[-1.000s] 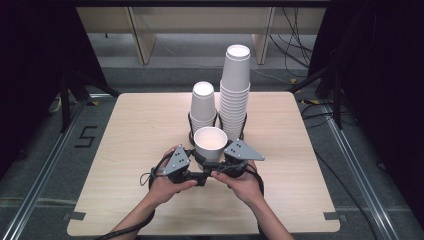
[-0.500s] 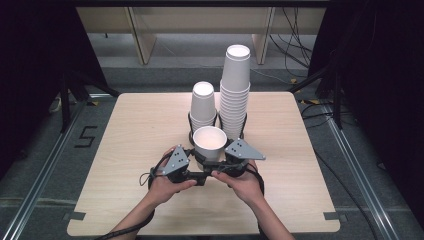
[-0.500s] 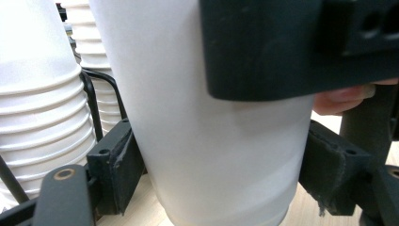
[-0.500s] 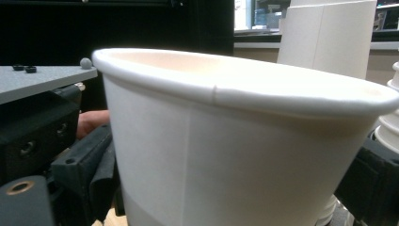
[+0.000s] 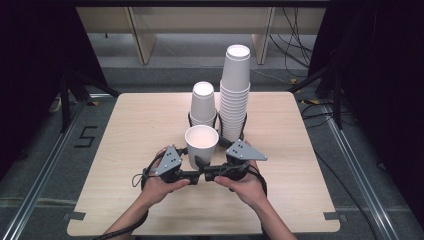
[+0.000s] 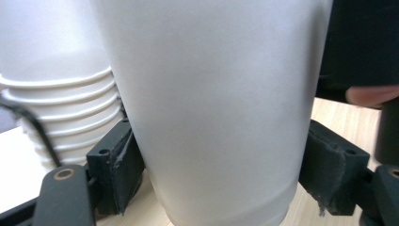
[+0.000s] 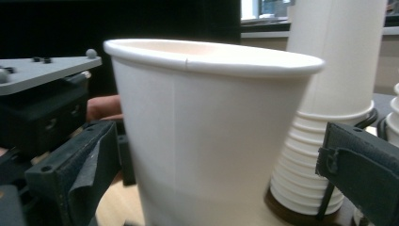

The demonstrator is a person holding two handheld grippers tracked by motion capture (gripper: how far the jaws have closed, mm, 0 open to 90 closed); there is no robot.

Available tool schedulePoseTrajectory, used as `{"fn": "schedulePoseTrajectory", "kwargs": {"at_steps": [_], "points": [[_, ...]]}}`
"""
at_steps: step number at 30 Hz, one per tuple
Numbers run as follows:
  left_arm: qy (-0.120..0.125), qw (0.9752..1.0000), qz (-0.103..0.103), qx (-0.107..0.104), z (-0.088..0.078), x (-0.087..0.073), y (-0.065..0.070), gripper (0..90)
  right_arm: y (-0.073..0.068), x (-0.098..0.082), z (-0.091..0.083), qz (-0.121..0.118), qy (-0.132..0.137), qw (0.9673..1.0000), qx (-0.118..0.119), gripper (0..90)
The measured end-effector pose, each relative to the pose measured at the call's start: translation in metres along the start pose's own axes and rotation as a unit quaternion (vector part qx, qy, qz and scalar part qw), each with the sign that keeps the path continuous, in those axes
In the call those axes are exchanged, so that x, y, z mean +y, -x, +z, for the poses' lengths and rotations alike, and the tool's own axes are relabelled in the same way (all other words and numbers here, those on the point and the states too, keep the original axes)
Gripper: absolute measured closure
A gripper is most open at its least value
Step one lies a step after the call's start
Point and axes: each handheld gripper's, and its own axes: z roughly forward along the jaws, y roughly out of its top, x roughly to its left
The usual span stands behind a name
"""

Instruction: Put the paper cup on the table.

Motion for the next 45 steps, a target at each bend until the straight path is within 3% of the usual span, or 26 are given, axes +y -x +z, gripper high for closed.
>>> {"fn": "schedulePoseTrajectory", "kwargs": {"at_steps": [6, 12, 14, 17, 19, 21, 25, 27, 28, 33, 36, 38, 39, 42, 43, 45], "points": [[-0.004, 0.9996, -0.001, 0.027, -0.026, -0.006, -0.015, 22.3, -0.004, -0.003, -0.013, -0.001, -0.011, 0.9999, 0.013, 0.4], [-0.001, 0.9981, -0.008, 0.062, -0.060, -0.014, -0.029, 22.3, 0.004, -0.008, -0.025, -0.004, -0.022, 0.9997, -0.005, 0.4], [-0.004, 0.9972, -0.010, 0.074, -0.072, -0.017, -0.034, 22.3, 0.006, -0.010, -0.027, 0.006, -0.018, 0.9998, -0.006, 0.4], [-0.008, 0.9958, -0.010, 0.091, -0.089, -0.023, -0.040, 22.3, 0.010, -0.013, -0.031, -0.002, -0.018, 0.9997, -0.015, 0.5], [-0.015, 0.9945, -0.019, 0.102, -0.101, -0.027, -0.042, 22.3, 0.010, -0.015, -0.033, 0.009, -0.023, 0.9996, -0.012, 0.5], [-0.018, 0.9931, -0.027, 0.113, -0.111, -0.032, -0.044, 22.3, 0.012, -0.016, -0.034, 0.001, -0.025, 0.9995, -0.017, 0.4], [-0.029, 0.9900, -0.039, 0.132, -0.127, -0.043, -0.048, 22.3, 0.013, -0.017, -0.036, 0.011, -0.021, 0.9995, -0.019, 0.4], [-0.025, 0.9895, -0.045, 0.135, -0.132, -0.049, -0.050, 22.3, 0.014, -0.018, -0.037, 0.014, -0.024, 0.9994, -0.020, 0.4], [-0.034, 0.9879, -0.049, 0.143, -0.135, -0.051, -0.049, 22.3, 0.014, -0.019, -0.038, 0.021, -0.027, 0.9992, -0.022, 0.5], [-0.048, 0.9840, -0.063, 0.160, -0.145, -0.059, -0.048, 22.3, 0.015, -0.021, -0.040, 0.019, -0.031, 0.9991, -0.022, 0.4], [-0.048, 0.9829, -0.069, 0.164, -0.148, -0.062, -0.045, 22.3, 0.017, -0.021, -0.041, 0.012, -0.030, 0.9992, -0.025, 0.5], [-0.056, 0.9805, -0.075, 0.173, -0.150, -0.063, -0.042, 22.3, 0.018, -0.021, -0.042, 0.016, -0.029, 0.9991, -0.025, 0.4], [-0.049, 0.9811, -0.075, 0.172, -0.150, -0.064, -0.042, 22.3, 0.019, -0.020, -0.043, 0.010, -0.026, 0.9992, -0.029, 0.5], [-0.052, 0.9796, -0.077, 0.178, -0.151, -0.066, -0.039, 22.3, 0.018, -0.020, -0.044, 0.020, -0.027, 0.9991, -0.028, 0.5], [-0.052, 0.9789, -0.079, 0.181, -0.151, -0.067, -0.038, 22.2, 0.020, -0.020, -0.045, 0.010, -0.027, 0.9991, -0.032, 0.5], [-0.064, 0.9762, -0.082, 0.190, -0.151, -0.068, -0.037, 22.2, 0.020, -0.021, -0.045, 0.013, -0.028, 0.9990, -0.032, 0.5]]}}
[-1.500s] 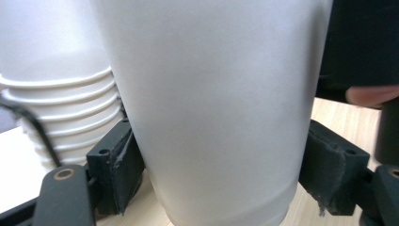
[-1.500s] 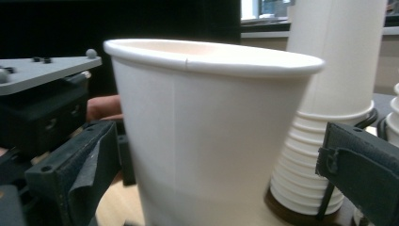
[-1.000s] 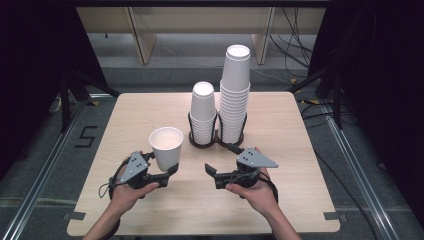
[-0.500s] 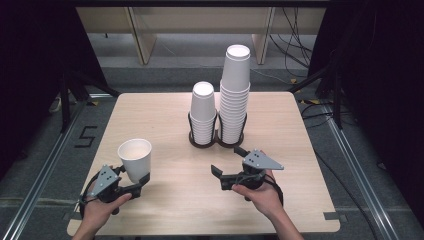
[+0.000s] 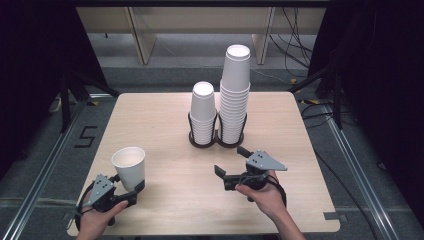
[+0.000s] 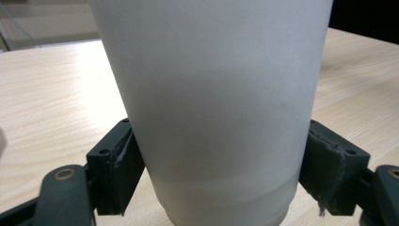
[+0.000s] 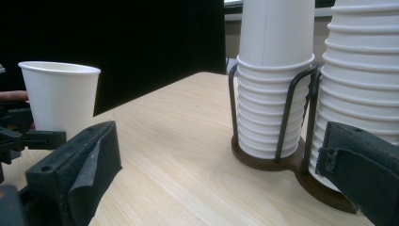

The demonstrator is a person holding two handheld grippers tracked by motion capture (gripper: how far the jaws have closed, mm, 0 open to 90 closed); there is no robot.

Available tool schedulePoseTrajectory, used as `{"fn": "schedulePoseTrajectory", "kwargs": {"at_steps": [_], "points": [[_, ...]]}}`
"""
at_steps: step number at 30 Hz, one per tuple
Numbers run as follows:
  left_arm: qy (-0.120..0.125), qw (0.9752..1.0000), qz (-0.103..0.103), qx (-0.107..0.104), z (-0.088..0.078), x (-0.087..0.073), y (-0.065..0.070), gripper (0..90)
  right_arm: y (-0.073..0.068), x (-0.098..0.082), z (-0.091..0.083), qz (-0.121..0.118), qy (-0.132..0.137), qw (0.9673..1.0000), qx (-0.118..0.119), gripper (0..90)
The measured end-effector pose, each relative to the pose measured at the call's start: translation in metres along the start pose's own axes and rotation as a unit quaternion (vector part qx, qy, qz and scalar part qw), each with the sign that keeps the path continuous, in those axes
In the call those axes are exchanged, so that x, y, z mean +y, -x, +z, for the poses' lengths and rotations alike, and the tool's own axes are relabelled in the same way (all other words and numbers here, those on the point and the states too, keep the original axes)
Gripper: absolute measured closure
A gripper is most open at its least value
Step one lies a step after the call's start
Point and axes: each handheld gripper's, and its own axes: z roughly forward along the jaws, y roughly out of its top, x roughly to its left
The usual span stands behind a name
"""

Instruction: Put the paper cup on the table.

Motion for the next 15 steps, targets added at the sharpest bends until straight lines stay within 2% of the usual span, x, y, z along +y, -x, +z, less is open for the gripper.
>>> {"fn": "schedulePoseTrajectory", "kwargs": {"at_steps": [3, 8, 10, 12, 14, 15], "points": [[-0.009, 0.9999, -0.004, 0.007, 0.002, 0.000, -0.001, 22.2, -0.001, -0.001, 0.000, 0.009, -0.005, 0.9999, 0.004, 0.5], [-0.039, 0.9990, -0.010, 0.018, 0.006, -0.001, -0.003, 22.2, 0.000, -0.002, 0.000, 0.011, -0.006, 0.9999, 0.004, 0.4], [-0.053, 0.9984, -0.009, 0.018, 0.008, -0.002, -0.004, 22.2, 0.001, -0.002, 0.001, 0.004, -0.005, 1.0000, -0.003, 0.5], [-0.073, 0.9971, -0.007, 0.021, 0.009, -0.002, -0.004, 22.2, 0.000, -0.001, 0.000, 0.009, -0.002, 1.0000, 0.001, 0.4], [-0.080, 0.9966, -0.005, 0.015, 0.011, -0.003, -0.006, 22.2, 0.002, -0.001, 0.000, 0.000, 0.001, 1.0000, 0.000, 0.4], [-0.087, 0.9960, -0.004, 0.018, 0.012, -0.004, -0.005, 22.2, 0.002, 0.000, 0.000, -0.004, 0.003, 1.0000, -0.004, 0.4]]}}
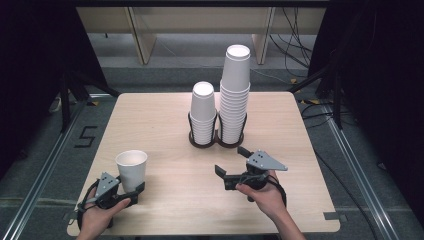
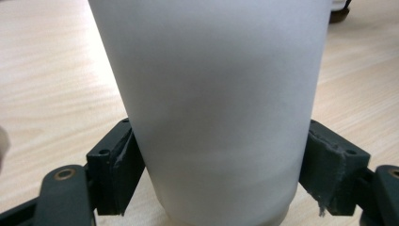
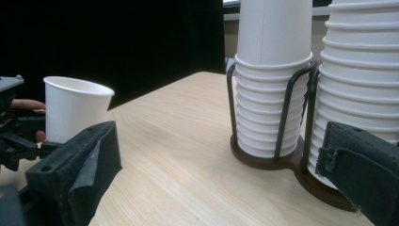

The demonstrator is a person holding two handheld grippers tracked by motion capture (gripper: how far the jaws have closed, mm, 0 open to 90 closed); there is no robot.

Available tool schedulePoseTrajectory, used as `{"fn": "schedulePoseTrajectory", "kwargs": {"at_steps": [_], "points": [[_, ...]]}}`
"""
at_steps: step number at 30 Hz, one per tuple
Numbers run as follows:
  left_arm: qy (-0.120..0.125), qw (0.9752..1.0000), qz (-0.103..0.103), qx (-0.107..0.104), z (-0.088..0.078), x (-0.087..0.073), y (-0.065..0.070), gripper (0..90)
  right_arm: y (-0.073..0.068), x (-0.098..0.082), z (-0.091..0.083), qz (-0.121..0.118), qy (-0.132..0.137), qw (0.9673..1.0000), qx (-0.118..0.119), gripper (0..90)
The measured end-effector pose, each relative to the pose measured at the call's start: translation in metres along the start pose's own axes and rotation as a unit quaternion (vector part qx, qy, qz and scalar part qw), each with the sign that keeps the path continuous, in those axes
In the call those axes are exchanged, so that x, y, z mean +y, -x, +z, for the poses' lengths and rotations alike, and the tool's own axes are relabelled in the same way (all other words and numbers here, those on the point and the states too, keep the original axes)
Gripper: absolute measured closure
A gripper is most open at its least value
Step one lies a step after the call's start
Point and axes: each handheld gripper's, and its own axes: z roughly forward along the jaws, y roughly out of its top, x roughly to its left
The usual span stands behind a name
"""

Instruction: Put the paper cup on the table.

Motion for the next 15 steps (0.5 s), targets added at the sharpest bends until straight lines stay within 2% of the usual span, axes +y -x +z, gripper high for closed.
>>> {"fn": "schedulePoseTrajectory", "kwargs": {"at_steps": [3, 4, 5, 7, 8, 9, 10, 15], "points": [[-0.010, 0.9999, 0.003, 0.002, 0.0020, -0.0005, 0.0000, 22.2, 0.0000, 0.0000, 0.0000, 0.000, 0.000, 1.0000, 0.001, 0.5], [-0.019, 0.9998, -0.001, 0.008, 0.0013, -0.0006, 0.0011, 22.2, -0.0004, 0.0000, -0.0004, 0.006, -0.003, 1.0000, 0.001, 0.4], [-0.018, 0.9998, 0.007, 0.001, 0.0032, -0.0004, -0.0004, 22.2, -0.0026, -0.0003, -0.0004, 0.022, -0.006, 0.9997, 0.006, 0.5], [-0.028, 0.9996, 0.009, 0.003, 0.0041, -0.0011, -0.0010, 22.2, -0.0032, -0.0001, -0.0006, 0.024, -0.007, 0.9997, 0.003, 0.4], [-0.035, 0.9993, 0.005, 0.010, 0.0036, -0.0017, -0.0004, 22.2, -0.0030, 0.0000, -0.0002, 0.023, -0.005, 0.9997, 0.006, 0.5], [-0.035, 0.9993, 0.004, 0.010, 0.0040, -0.0022, -0.0003, 22.2, -0.0012, 0.0003, 0.0002, 0.009, 0.000, 0.9999, 0.004, 0.5], [-0.034, 0.9994, 0.007, 0.005, 0.0047, -0.0024, -0.0013, 22.2, -0.0009, 0.0005, 0.0002, 0.006, 0.001, 1.0000, 0.004, 0.5], [-0.038, 0.9992, 0.012, 0.000, 0.0051, -0.0020, -0.0029, 22.1, -0.0005, 0.0010, 0.0001, 0.006, -0.005, 1.0000, 0.005, 0.5]]}}
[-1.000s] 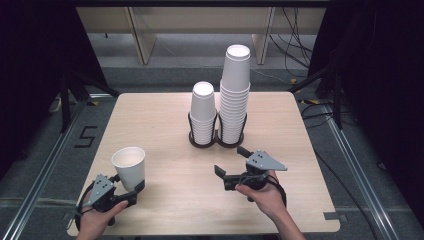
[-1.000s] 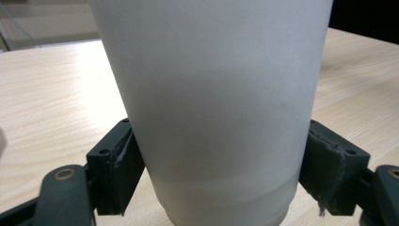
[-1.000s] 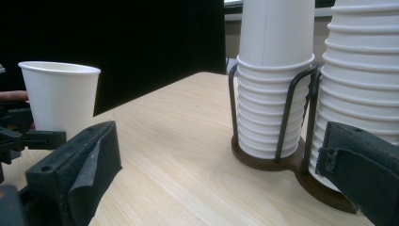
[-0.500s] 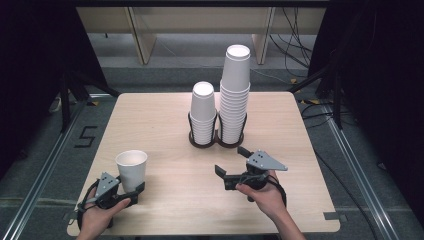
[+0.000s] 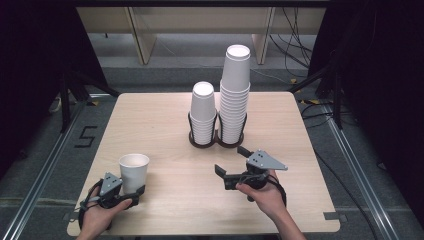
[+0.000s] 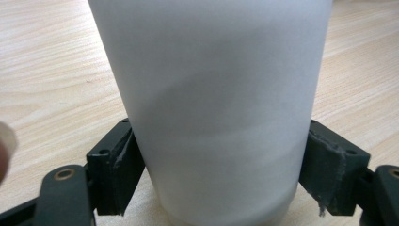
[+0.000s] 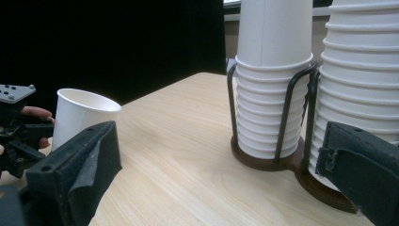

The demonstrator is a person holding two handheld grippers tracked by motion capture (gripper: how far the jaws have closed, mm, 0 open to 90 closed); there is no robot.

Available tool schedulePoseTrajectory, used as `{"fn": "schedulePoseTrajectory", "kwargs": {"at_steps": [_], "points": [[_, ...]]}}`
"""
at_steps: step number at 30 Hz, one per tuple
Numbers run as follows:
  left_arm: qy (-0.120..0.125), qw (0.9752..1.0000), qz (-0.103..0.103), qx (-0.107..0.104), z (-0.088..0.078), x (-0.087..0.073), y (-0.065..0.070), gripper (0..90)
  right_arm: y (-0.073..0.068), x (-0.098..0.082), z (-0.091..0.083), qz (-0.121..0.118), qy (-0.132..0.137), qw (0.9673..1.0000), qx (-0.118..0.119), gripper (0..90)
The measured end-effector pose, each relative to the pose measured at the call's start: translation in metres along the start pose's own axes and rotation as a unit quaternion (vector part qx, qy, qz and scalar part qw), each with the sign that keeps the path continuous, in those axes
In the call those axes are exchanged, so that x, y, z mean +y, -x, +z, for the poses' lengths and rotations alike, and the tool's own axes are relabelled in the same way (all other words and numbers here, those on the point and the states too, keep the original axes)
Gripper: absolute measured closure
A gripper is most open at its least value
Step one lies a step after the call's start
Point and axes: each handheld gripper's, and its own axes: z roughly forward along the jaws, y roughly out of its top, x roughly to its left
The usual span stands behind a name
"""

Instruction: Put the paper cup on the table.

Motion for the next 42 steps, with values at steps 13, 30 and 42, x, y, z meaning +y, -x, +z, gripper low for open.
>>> {"fn": "schedulePoseTrajectory", "kwargs": {"at_steps": [13, 30, 42], "points": [[0.000, 1.0000, 0.004, 0.001, -0.003, -0.002, 0.001, 21.8, -0.002, 0.001, 0.002, 0.010, 0.003, 0.9999, 0.007, 0.5], [0.000, 1.0000, 0.004, -0.001, -0.009, -0.008, 0.003, 21.4, -0.001, 0.001, 0.002, 0.004, -0.004, 1.0000, 0.004, 0.5], [0.007, 0.9999, 0.007, -0.011, -0.010, -0.011, 0.003, 20.1, 0.000, 0.000, 0.003, -0.006, 0.002, 1.0000, -0.005, 0.4]]}}
